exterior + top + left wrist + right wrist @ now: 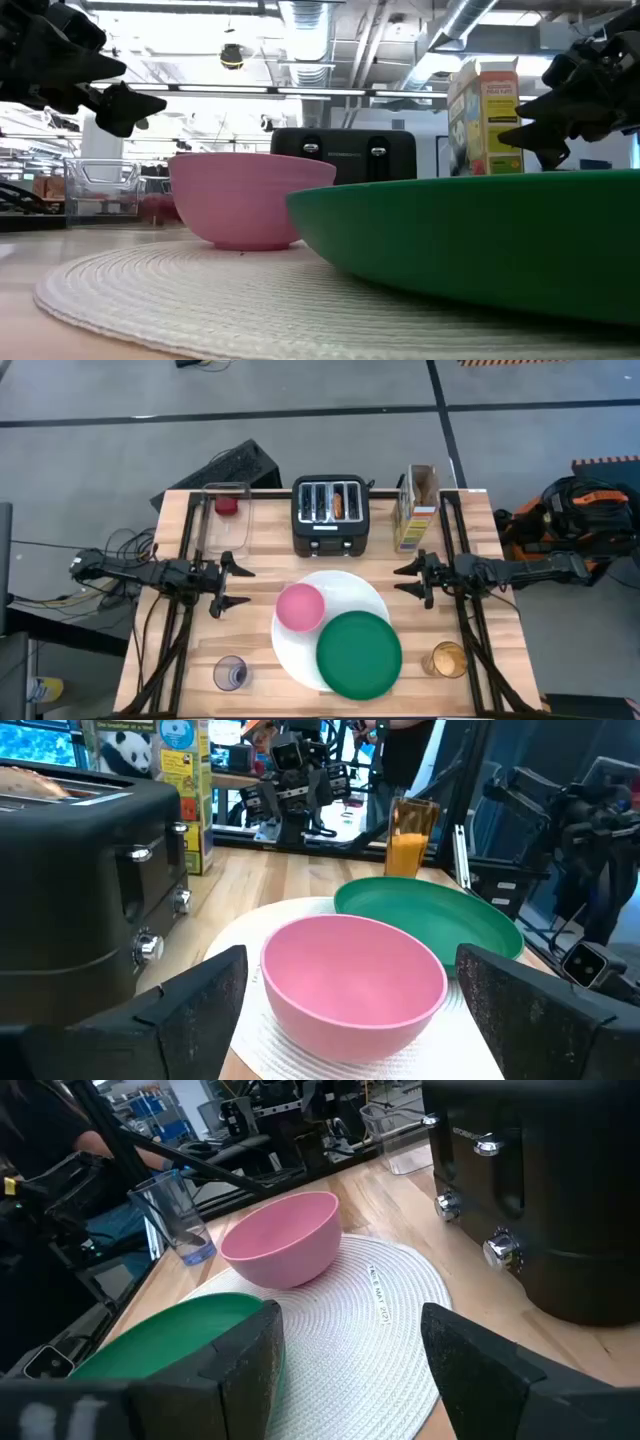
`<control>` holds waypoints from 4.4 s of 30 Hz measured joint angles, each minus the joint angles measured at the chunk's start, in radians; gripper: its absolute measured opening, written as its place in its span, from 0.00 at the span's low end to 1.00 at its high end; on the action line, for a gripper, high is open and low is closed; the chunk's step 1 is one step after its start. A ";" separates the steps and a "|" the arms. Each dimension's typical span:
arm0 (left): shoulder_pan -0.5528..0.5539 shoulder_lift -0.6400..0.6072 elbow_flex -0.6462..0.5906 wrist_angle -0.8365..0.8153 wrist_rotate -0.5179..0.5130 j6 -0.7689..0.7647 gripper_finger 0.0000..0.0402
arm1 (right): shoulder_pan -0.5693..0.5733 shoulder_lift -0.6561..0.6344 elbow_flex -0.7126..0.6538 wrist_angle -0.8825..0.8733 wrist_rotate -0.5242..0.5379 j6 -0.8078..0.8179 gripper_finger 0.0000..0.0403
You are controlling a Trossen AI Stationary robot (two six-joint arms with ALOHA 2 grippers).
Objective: Arrange a breakfast setting
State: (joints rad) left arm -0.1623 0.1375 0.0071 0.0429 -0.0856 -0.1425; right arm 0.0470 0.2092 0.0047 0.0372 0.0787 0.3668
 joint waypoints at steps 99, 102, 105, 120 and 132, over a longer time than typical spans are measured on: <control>0.000 0.000 0.000 0.000 0.000 0.000 0.86 | -0.004 0.000 0.000 0.016 0.029 -0.008 0.65; 0.000 0.000 0.000 0.000 0.000 0.000 0.86 | -0.004 0.000 0.000 0.028 0.029 -0.008 0.66; 0.000 0.000 0.000 0.000 0.000 0.000 0.86 | -0.004 0.000 0.000 0.056 0.029 -0.009 0.72; 0.000 0.000 0.000 0.000 0.000 0.000 0.86 | -0.004 0.000 0.015 0.084 0.075 0.067 0.80; 0.000 0.000 0.000 0.000 0.000 0.000 0.86 | -0.004 0.000 0.019 0.272 0.102 0.087 0.79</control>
State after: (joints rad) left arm -0.1623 0.1371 0.0069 0.0427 -0.0858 -0.1425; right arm 0.0433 0.2089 0.0235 0.3090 0.1807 0.4543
